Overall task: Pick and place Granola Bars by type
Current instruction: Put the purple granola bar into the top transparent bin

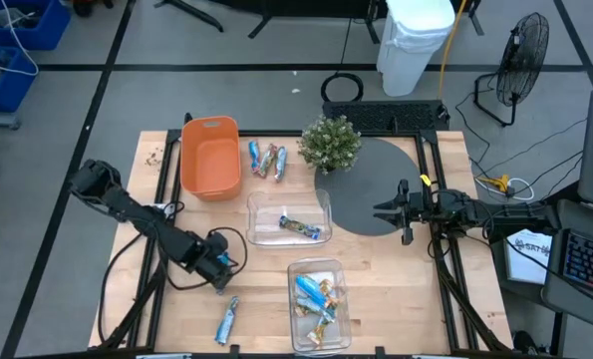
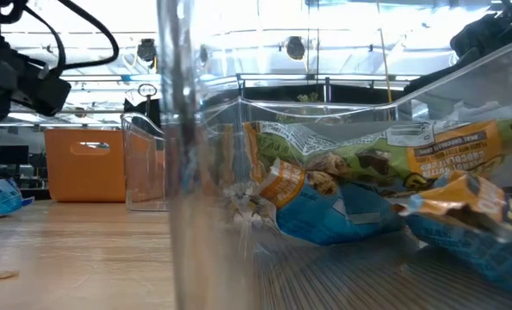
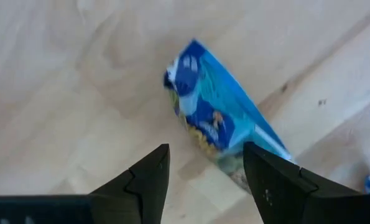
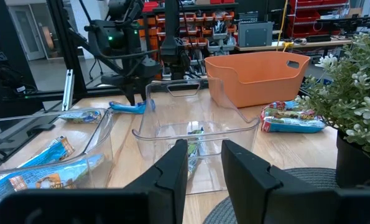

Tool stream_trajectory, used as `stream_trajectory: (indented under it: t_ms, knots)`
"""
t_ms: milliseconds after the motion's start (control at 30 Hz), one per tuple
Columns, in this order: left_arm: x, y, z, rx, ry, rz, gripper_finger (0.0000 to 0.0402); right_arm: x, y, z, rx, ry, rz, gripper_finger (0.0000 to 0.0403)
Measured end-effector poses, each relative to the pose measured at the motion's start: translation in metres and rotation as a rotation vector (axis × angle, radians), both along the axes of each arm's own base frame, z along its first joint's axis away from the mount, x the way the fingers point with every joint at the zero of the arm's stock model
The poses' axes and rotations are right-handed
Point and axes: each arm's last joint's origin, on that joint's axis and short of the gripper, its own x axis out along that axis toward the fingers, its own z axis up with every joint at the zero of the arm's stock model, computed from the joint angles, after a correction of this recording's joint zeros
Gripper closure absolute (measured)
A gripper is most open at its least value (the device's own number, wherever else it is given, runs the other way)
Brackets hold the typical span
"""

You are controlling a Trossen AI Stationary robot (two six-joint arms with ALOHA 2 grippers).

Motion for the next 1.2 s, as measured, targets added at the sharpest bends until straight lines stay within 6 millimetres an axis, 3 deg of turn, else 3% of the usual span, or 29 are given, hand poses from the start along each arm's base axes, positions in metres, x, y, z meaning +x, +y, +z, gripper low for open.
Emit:
stream_trajectory:
  t_ms: [200,567,1033,1200]
  knots:
    - [0.005,0.005,0.0,-0.09,0.042,0.002,0.0206,0.0,0.0,0.0,0.0,0.0,0.0,0.0314]
    - [0.016,0.007,0.002,-0.102,-0.066,-0.036,0.022,0.0,0.0,0.0,0.0,0.0,0.0,0.0314]
    - [0.02,0.015,0.002,0.099,-0.173,0.037,0.0218,0.0,0.0,0.0,0.0,0.0,0.0,0.0314]
    - [0.02,0.015,0.002,0.085,-0.168,0.054,0.0218,0.0,0.0,0.0,0.0,0.0,0.0,0.0314]
